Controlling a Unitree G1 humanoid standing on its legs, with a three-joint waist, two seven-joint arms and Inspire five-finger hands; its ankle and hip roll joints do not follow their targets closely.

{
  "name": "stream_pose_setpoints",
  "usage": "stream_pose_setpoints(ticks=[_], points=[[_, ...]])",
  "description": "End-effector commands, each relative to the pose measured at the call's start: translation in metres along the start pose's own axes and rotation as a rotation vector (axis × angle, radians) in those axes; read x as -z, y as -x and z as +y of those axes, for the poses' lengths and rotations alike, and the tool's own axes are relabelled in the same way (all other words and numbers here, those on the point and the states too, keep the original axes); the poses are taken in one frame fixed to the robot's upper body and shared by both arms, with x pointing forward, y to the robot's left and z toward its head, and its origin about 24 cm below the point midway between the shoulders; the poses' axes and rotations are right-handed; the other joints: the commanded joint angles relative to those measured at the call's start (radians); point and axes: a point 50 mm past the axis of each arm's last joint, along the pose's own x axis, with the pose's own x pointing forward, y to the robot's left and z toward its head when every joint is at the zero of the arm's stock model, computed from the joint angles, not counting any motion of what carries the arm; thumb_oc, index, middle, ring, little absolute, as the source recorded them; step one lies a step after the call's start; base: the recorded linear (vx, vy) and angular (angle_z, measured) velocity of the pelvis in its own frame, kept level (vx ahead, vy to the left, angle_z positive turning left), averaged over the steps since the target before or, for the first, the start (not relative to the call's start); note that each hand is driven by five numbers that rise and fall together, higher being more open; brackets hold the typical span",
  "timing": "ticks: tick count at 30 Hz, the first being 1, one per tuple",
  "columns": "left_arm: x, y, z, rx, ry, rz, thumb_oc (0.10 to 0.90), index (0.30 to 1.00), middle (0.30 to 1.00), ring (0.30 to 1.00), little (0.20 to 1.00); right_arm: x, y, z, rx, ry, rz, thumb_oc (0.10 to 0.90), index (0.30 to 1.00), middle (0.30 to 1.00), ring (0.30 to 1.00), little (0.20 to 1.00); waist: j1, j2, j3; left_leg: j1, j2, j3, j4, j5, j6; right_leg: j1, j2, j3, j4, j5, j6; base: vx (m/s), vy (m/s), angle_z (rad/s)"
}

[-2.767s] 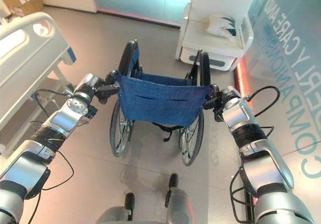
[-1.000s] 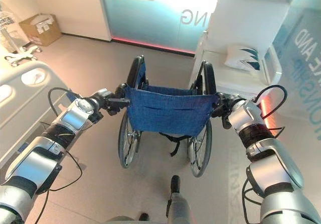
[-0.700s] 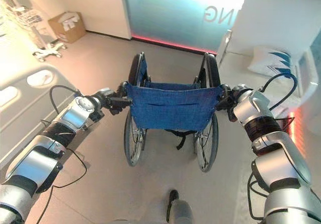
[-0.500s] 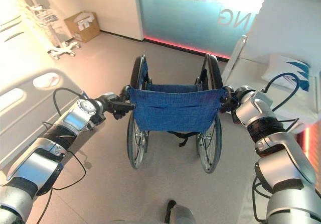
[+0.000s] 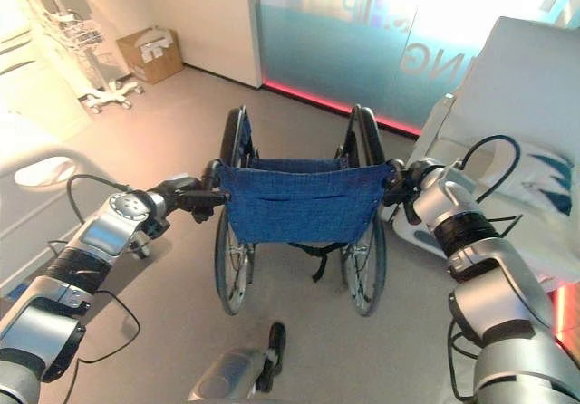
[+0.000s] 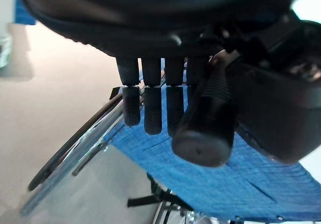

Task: Push the wheelchair next to the bed

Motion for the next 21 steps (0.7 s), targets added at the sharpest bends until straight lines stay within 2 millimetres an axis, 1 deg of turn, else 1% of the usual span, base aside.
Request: stream_pose_setpoints(ticks=[1, 2, 3, 4, 5, 6, 7, 8, 9, 10, 11, 12, 13, 14, 15, 16, 17, 18, 19, 21], points=[[0.071, 0.003, -0.004, -0.044, -0.148, 0.301, 0.4, 0.3, 0.3, 0.3, 0.3, -0.06, 0.021, 0.013, 0.055, 0.368, -0.41, 0.4, 0.3, 0.3, 0.3, 0.3, 0.033, -0.049, 0.027, -0.031, -0.011, -0.039, 0.046, -0.028, 0.002, -0.069, -0.101, 0.033, 0.309, 0.303, 0.152, 0.44, 0.086, 0.06], [0.07, 0.004, -0.001, -0.04, -0.172, 0.305, 0.4, 0.3, 0.3, 0.3, 0.3, -0.058, 0.021, 0.013, 0.061, 0.4, -0.412, 0.4, 0.3, 0.3, 0.3, 0.3, 0.04, -0.057, 0.02, -0.016, -0.022, -0.066, 0.046, -0.035, 0.009, -0.075, -0.107, 0.05, 0.36, 0.354, 0.17, 0.42, 0.026, 0.1], [0.069, 0.005, 0.001, -0.024, -0.205, 0.308, 0.4, 0.3, 0.3, 0.3, 0.3, -0.055, 0.021, 0.012, 0.063, 0.42, -0.398, 0.4, 0.3, 0.3, 0.3, 0.3, 0.041, -0.063, 0.015, -0.008, -0.031, -0.091, 0.052, -0.044, 0.017, -0.096, -0.103, 0.079, 0.406, 0.42, 0.183, 0.4, 0.023, 0.16], [0.069, 0.005, 0.001, -0.024, -0.205, 0.308, 0.4, 0.3, 0.3, 0.3, 0.3, -0.055, 0.021, 0.012, 0.063, 0.42, -0.398, 0.4, 0.3, 0.3, 0.3, 0.3, 0.041, -0.063, 0.014, -0.009, -0.031, -0.091, 0.053, -0.045, 0.017, -0.097, -0.104, 0.079, 0.407, 0.419, 0.183, 0.39, -0.001, 0.31], [0.07, 0.005, 0.0, -0.015, -0.218, 0.31, 0.4, 0.3, 0.3, 0.3, 0.3, -0.053, 0.021, 0.011, 0.077, 0.432, -0.39, 0.4, 0.3, 0.3, 0.3, 0.3, 0.038, -0.063, 0.014, 0.004, -0.034, -0.117, 0.057, -0.053, 0.021, -0.127, -0.12, 0.079, 0.423, 0.438, 0.18, 0.38, -0.064, 0.22], [0.069, 0.005, -0.001, -0.008, -0.232, 0.307, 0.4, 0.3, 0.3, 0.3, 0.3, -0.053, 0.022, 0.008, 0.079, 0.432, -0.387, 0.4, 0.3, 0.3, 0.3, 0.3, 0.032, -0.059, 0.02, 0.021, -0.035, -0.155, 0.07, -0.068, 0.024, -0.176, -0.149, 0.074, 0.404, 0.431, 0.164, 0.41, -0.076, 0.1], [0.068, 0.005, -0.001, -0.008, -0.233, 0.307, 0.4, 0.3, 0.3, 0.3, 0.3, -0.054, 0.022, 0.008, 0.079, 0.436, -0.389, 0.4, 0.3, 0.3, 0.3, 0.3, 0.029, -0.06, 0.022, 0.022, -0.038, -0.16, 0.074, -0.071, 0.024, -0.181, -0.154, 0.072, 0.404, 0.427, 0.163, 0.38, -0.158, -0.01], [0.066, 0.003, -0.003, -0.013, -0.24, 0.301, 0.4, 0.3, 0.3, 0.3, 0.3, -0.059, 0.024, 0.007, 0.093, 0.448, -0.397, 0.4, 0.3, 0.3, 0.3, 0.3, 0.013, -0.057, 0.04, 0.053, -0.037, -0.188, 0.08, -0.088, 0.021, -0.248, -0.185, 0.068, 0.356, 0.415, 0.154, 0.34, -0.242, -0.01], [0.062, 0.0, -0.003, -0.028, -0.247, 0.284, 0.4, 0.3, 0.3, 0.3, 0.3, -0.066, 0.027, 0.003, 0.114, 0.463, -0.409, 0.4, 0.3, 0.3, 0.3, 0.3, -0.013, -0.047, 0.064, 0.101, -0.024, -0.238, 0.071, -0.109, 0.012, -0.371, -0.212, 0.076, 0.277, 0.423, 0.143, 0.34, -0.287, 0.08], [0.06, 0.0, -0.003, -0.036, -0.246, 0.275, 0.4, 0.3, 0.3, 0.3, 0.3, -0.069, 0.029, 0.001, 0.12, 0.463, -0.414, 0.4, 0.3, 0.3, 0.3, 0.3, -0.026, -0.051, 0.079, 0.113, -0.028, -0.256, 0.079, -0.126, 0.011, -0.4, -0.231, 0.079, 0.246, 0.43, 0.143, 0.27, -0.289, 0.17], [0.057, 0.0, -0.001, -0.046, -0.247, 0.261, 0.4, 0.3, 0.3, 0.3, 0.3, -0.072, 0.031, -0.003, 0.135, 0.466, -0.421, 0.4, 0.3, 0.3, 0.3, 0.3, -0.035, -0.059, 0.093, 0.122, -0.031, -0.276, 0.085, -0.142, 0.008, -0.444, -0.254, 0.096, 0.185, 0.454, 0.146, 0.2, -0.232, 0.43], [0.054, 0.0, 0.002, -0.055, -0.246, 0.247, 0.4, 0.3, 0.3, 0.3, 0.3, -0.076, 0.034, -0.007, 0.152, 0.478, -0.429, 0.4, 0.3, 0.3, 0.3, 0.3, -0.048, -0.062, 0.109, 0.128, -0.031, -0.301, 0.1, -0.165, 0.003, -0.464, -0.266, 0.112, 0.137, 0.456, 0.149, 0.3, -0.309, 0.64], [0.048, -0.001, 0.004, -0.063, -0.25, 0.227, 0.4, 0.3, 0.3, 0.3, 0.3, -0.079, 0.036, -0.011, 0.167, 0.488, -0.435, 0.4, 0.3, 0.3, 0.3, 0.3, -0.061, -0.072, 0.122, 0.138, -0.032, -0.331, 0.11, -0.19, -0.005, -0.485, -0.284, 0.142, 0.052, 0.477, 0.16, 0.47, -0.428, 0.9], [0.039, -0.001, 0.007, -0.068, -0.263, 0.195, 0.4, 0.3, 0.3, 0.3, 0.3, -0.081, 0.042, -0.023, 0.189, 0.5, -0.432, 0.4, 0.3, 0.3, 0.3, 0.3, -0.077, -0.085, 0.131, 0.156, -0.033, -0.386, 0.105, -0.22, -0.019, -0.493, -0.292, 0.2, -0.083, 0.5, 0.182, 0.54, -0.444, 1.13], [0.036, -0.001, 0.006, -0.064, -0.269, 0.182, 0.4, 0.3, 0.3, 0.3, 0.3, -0.082, 0.045, -0.026, 0.191, 0.511, -0.429, 0.4, 0.3, 0.3, 0.3, 0.3, -0.083, -0.091, 0.131, 0.162, -0.032, -0.412, 0.099, -0.226, -0.027, -0.488, -0.286, 0.228, -0.116, 0.503, 0.189, 0.44, -0.341, 1.13], [0.035, -0.001, 0.006, -0.064, -0.268, 0.181, 0.4, 0.3, 0.3, 0.3, 0.3, -0.082, 0.045, -0.027, 0.19, 0.517, -0.431, 0.4, 0.3, 0.3, 0.3, 0.3, -0.085, -0.09, 0.131, 0.164, -0.03, -0.418, 0.099, -0.229, -0.028, -0.484, -0.283, 0.23, -0.121, 0.503, 0.19, 0.33, -0.226, 1.21], [0.034, -0.001, 0.005, -0.059, -0.27, 0.176, 0.4, 0.3, 0.3, 0.3, 0.3, -0.083, 0.049, -0.031, 0.19, 0.533, -0.43, 0.4, 0.3, 0.3, 0.3, 0.3, -0.091, -0.098, 0.129, 0.173, -0.023, -0.434, 0.094, -0.235, -0.036, -0.473, -0.277, 0.247, -0.128, 0.511, 0.194, 0.38, -0.312, 1.1], [0.031, -0.001, 0.001, -0.049, -0.289, 0.167, 0.4, 0.3, 0.3, 0.3, 0.3, -0.085, 0.053, -0.037, 0.189, 0.541, -0.418, 0.4, 0.3, 0.3, 0.3, 0.3, -0.092, -0.111, 0.12, 0.177, 0.001, -0.453, 0.08, -0.227, -0.056, -0.441, -0.263, 0.254, -0.103, 0.486, 0.198, 0.36, -0.31, 1.06], [0.031, -0.001, 0.001, -0.05, -0.285, 0.168, 0.4, 0.3, 0.3, 0.3, 0.3, -0.085, 0.053, -0.037, 0.186, 0.544, -0.42, 0.4, 0.3, 0.3, 0.3, 0.3, -0.094, -0.112, 0.119, 0.178, 0.004, -0.456, 0.079, -0.227, -0.058, -0.437, -0.261, 0.252, -0.101, 0.482, 0.198, 0.37, -0.325, 1.17], [0.034, -0.002, -0.007, -0.025, -0.278, 0.175, 0.4, 0.3, 0.3, 0.3, 0.3, -0.085, 0.057, -0.04, 0.173, 0.553, -0.417, 0.4, 0.3, 0.3, 0.3, 0.3, -0.096, -0.115, 0.111, 0.17, 0.033, -0.449, 0.087, -0.207, -0.072, -0.416, -0.242, 0.232, -0.056, 0.435, 0.185, 0.33, -0.232, 1.2]])
